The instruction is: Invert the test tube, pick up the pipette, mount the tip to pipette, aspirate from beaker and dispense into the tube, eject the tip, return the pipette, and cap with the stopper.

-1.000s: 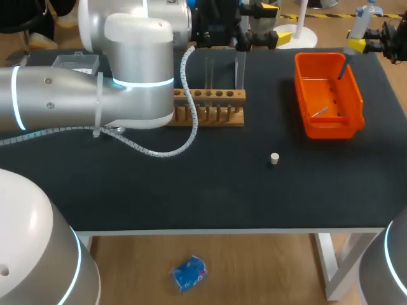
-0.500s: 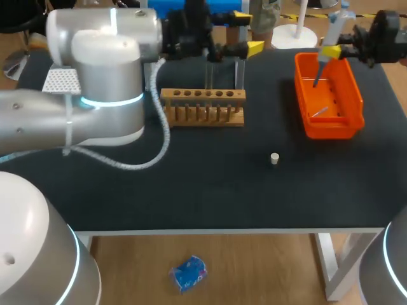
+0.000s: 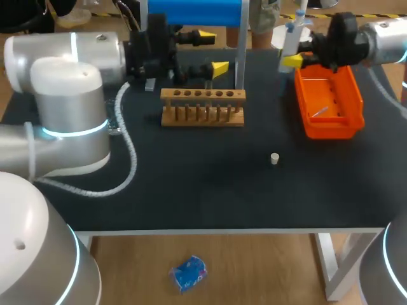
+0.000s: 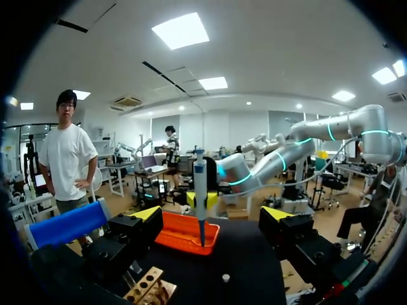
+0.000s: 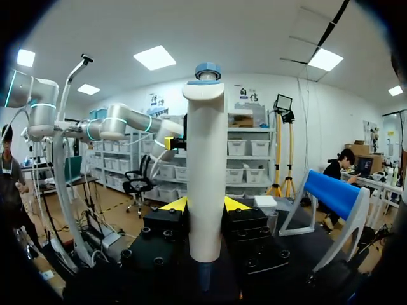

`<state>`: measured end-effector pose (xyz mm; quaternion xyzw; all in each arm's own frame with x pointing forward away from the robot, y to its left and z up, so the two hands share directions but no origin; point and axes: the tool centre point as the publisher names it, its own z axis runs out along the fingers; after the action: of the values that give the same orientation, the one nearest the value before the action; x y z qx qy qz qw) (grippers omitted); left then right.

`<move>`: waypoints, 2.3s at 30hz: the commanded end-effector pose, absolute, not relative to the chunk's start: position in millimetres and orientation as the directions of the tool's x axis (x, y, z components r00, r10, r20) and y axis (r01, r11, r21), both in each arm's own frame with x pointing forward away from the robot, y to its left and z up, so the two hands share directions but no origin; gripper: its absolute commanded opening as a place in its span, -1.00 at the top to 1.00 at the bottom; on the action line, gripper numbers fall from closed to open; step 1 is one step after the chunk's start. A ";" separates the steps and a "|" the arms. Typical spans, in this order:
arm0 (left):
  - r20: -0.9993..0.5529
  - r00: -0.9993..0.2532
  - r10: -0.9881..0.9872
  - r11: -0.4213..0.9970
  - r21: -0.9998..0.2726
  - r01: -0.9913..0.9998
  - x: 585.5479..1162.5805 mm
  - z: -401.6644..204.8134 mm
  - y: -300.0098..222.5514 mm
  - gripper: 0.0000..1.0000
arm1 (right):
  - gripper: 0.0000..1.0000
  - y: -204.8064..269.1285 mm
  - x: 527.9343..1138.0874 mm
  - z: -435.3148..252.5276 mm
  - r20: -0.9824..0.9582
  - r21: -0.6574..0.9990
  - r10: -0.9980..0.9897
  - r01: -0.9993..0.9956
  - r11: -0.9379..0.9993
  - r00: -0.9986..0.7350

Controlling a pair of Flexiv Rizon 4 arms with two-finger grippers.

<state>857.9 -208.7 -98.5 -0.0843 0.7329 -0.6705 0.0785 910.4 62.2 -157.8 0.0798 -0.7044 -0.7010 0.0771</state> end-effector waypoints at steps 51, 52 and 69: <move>-0.007 -0.974 -0.225 0.031 -1.000 0.000 851.3 -128.4 -164.4 -1.00 | 1.00 213.1 850.8 -185.2 0.015 1.000 -0.459 0.013 0.007 -0.888; -0.006 -0.974 -0.225 0.028 -1.000 -0.001 851.3 -128.2 -165.6 -1.00 | 1.00 216.2 850.9 -184.8 0.011 1.000 -0.466 0.012 0.001 -0.884; -0.011 -0.970 -0.244 0.031 -1.000 0.004 853.8 -129.6 -172.3 -1.00 | 1.00 246.5 845.5 -180.0 -0.004 1.000 -0.513 -0.001 -0.007 -0.858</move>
<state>853.1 -169.7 -129.3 -0.0833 0.7127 -0.6909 0.0883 842.7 243.5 -178.5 0.1858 -0.6812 -0.6840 0.1835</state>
